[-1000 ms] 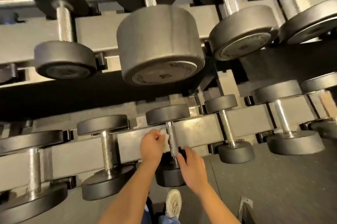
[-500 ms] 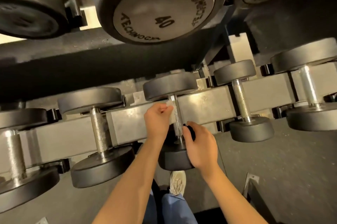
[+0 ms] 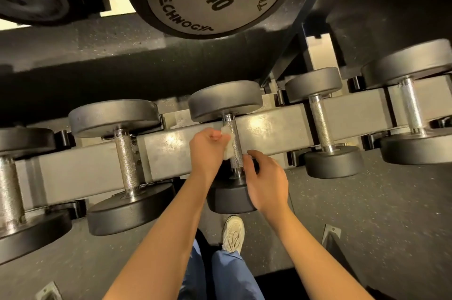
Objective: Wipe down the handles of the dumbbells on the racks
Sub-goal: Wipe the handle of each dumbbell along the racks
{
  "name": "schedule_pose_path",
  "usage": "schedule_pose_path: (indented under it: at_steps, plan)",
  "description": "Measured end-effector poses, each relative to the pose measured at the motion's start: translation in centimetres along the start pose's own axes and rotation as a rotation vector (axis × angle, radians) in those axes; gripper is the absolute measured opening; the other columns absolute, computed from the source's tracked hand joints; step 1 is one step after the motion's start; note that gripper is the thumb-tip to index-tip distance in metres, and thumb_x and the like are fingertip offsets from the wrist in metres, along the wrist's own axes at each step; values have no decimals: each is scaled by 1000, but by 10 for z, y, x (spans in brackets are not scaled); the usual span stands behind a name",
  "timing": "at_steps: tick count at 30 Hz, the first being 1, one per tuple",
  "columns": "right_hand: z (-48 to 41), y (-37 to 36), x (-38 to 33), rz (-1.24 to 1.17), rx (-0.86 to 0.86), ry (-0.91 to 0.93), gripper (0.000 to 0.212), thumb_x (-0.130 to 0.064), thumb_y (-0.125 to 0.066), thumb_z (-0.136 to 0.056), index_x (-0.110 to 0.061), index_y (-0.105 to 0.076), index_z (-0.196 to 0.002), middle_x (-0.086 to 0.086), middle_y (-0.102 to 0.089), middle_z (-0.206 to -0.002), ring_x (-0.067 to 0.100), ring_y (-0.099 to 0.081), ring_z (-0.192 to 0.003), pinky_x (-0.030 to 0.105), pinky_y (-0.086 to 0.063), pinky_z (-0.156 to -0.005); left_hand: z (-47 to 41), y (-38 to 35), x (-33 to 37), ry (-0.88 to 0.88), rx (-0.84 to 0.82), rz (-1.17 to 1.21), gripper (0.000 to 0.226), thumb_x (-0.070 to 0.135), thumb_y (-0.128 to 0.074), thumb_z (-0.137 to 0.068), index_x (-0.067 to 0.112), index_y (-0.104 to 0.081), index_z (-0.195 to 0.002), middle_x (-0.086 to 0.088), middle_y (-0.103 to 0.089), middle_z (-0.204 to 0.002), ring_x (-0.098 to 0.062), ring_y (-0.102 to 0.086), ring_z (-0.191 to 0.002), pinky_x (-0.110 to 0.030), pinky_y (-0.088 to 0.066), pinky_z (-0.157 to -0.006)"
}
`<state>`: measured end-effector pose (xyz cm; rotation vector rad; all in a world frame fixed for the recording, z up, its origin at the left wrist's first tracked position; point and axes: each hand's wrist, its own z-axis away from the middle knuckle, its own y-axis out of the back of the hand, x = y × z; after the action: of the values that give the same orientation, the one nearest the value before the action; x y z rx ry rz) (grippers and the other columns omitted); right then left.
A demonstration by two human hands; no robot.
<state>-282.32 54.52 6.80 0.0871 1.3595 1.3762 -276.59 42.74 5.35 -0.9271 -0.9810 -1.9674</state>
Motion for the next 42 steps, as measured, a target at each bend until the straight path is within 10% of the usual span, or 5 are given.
schedule_pose_path:
  at_steps: [24,30,37,42]
  plan:
    - [-2,-1,3,-73,-13,10,24,-29,-55,-94,-23,-69,-113,-3,-69,-109,15,-59,-103,34,-45,-90,23,18,-20,-19,-230,-144,15,11,-70,-85,19,-63,-74,13,-58,-69,5,-51,-64,-2,-39,-60]
    - [-20,11,-6,-457,-111,-78,17,-17,-63,-90,-32,-67,-83,-11,-67,-76,5,-60,-71,27,-50,-71,29,18,-5,-48,-303,-17,26,10,-59,-93,24,-68,-72,3,-66,-69,0,-58,-64,-14,-45,-71]
    - [-44,10,-12,-159,36,21,10,-10,-58,-90,-13,-66,-86,-9,-59,-71,0,-56,-63,6,-37,-56,20,38,25,-570,53,-268,32,16,-48,-98,12,-57,-128,3,-55,-118,-4,-47,-111,-7,-30,-98]
    - [-50,-2,-5,-105,-50,45,10,-12,-66,-87,-11,-61,-95,-3,-56,-74,8,-48,-61,7,-38,-53,0,38,23,-588,69,-509,44,15,-49,-98,9,-43,-141,-7,-37,-149,-16,-28,-137,-13,-12,-109]
